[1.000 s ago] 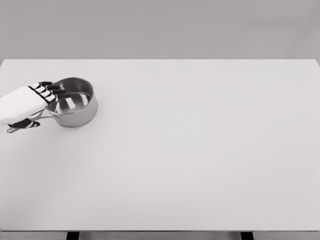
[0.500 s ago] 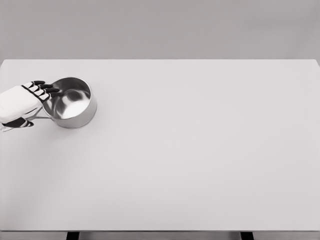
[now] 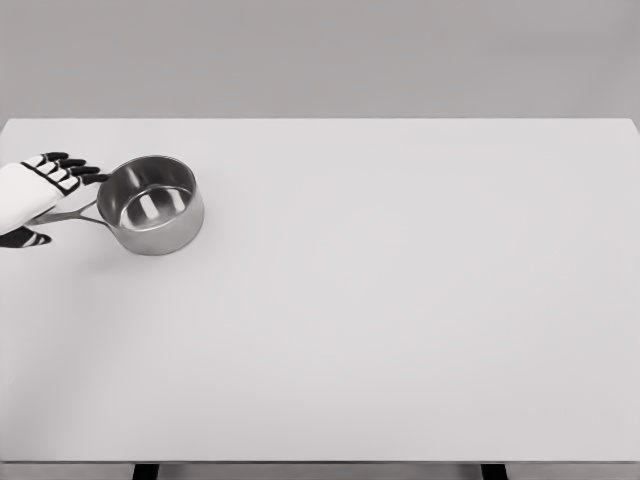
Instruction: Rotate pot handle
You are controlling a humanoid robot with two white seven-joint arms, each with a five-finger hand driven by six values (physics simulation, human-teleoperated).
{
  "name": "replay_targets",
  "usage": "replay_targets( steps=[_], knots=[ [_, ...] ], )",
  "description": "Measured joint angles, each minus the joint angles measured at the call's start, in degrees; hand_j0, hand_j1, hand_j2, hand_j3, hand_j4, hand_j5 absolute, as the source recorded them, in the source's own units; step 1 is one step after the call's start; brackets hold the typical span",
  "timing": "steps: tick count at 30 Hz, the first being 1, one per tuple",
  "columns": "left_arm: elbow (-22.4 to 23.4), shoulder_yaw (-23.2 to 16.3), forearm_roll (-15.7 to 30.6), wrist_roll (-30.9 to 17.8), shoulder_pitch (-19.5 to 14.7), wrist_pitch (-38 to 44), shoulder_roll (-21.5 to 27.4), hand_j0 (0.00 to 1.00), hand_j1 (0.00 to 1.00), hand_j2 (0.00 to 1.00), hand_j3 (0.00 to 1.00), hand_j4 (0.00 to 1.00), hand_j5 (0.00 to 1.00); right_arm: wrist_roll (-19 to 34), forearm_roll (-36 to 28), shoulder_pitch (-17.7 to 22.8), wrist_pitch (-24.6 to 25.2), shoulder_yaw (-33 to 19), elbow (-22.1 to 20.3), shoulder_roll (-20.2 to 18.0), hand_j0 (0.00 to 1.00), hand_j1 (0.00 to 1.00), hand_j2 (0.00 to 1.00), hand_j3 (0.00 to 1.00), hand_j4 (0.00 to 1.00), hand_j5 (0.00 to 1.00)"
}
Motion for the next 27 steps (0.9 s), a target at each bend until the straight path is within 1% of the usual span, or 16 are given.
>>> replay_targets(
  steps=[10, 13, 27],
  knots=[
    [2.66, 0.48, -0.03, 0.02, -0.53, -0.01, -0.23, 1.0, 1.0, 1.0, 1.0, 1.0, 1.0, 0.0, 0.0, 0.0, -0.01, 0.0, 0.0, 0.0, 1.0, 1.0, 1.0, 1.0, 1.0, 1.0],
    [3.14, 0.55, -0.02, 0.01, -1.23, 0.0, -0.43, 1.0, 1.0, 1.0, 1.0, 1.0, 1.0, 0.0, 0.0, 0.0, 0.0, 0.0, 0.0, 0.0, 1.0, 1.0, 1.0, 1.0, 1.0, 1.0],
    [6.18, 0.46, -0.04, 0.05, -2.55, 0.0, -1.19, 1.0, 1.0, 1.0, 1.0, 1.0, 1.0, 0.0, 0.0, 0.0, 0.0, 0.0, 0.0, 0.0, 1.0, 1.0, 1.0, 1.0, 1.0, 1.0]
  ],
)
